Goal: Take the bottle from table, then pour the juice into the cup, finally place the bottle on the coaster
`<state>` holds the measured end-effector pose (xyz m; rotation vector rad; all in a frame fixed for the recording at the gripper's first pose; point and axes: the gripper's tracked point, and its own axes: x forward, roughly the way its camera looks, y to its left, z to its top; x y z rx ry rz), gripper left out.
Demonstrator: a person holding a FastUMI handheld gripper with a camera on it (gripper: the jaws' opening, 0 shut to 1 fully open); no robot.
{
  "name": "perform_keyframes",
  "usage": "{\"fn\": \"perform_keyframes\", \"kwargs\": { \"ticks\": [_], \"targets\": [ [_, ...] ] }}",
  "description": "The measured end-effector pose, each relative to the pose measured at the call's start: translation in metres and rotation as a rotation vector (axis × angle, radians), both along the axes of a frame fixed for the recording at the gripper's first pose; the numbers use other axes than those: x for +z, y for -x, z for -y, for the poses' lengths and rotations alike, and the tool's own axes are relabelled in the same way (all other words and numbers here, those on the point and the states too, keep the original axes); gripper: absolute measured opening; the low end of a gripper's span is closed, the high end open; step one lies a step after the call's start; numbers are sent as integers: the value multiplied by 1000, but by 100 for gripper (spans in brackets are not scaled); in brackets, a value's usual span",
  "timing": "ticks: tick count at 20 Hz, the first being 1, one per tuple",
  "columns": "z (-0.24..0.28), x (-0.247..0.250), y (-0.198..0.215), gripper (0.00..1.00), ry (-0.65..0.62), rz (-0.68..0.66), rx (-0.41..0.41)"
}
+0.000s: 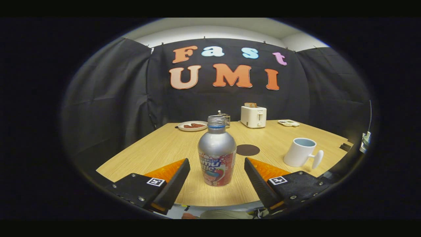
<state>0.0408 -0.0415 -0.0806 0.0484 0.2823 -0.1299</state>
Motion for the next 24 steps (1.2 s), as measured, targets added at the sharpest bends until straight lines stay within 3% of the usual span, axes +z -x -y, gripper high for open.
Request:
{"fn": "perform_keyframes", "kwargs": {
  "ticks": [7,16,20,24],
  "targets": [
    [-10,-14,-24,99,30,-35,40],
    [1,-27,-39,98,15,-56,7],
    [4,-30,-44,80,-1,-52,-2],
    [15,-25,-40,77,-1,-48,-23]
  ]
}}
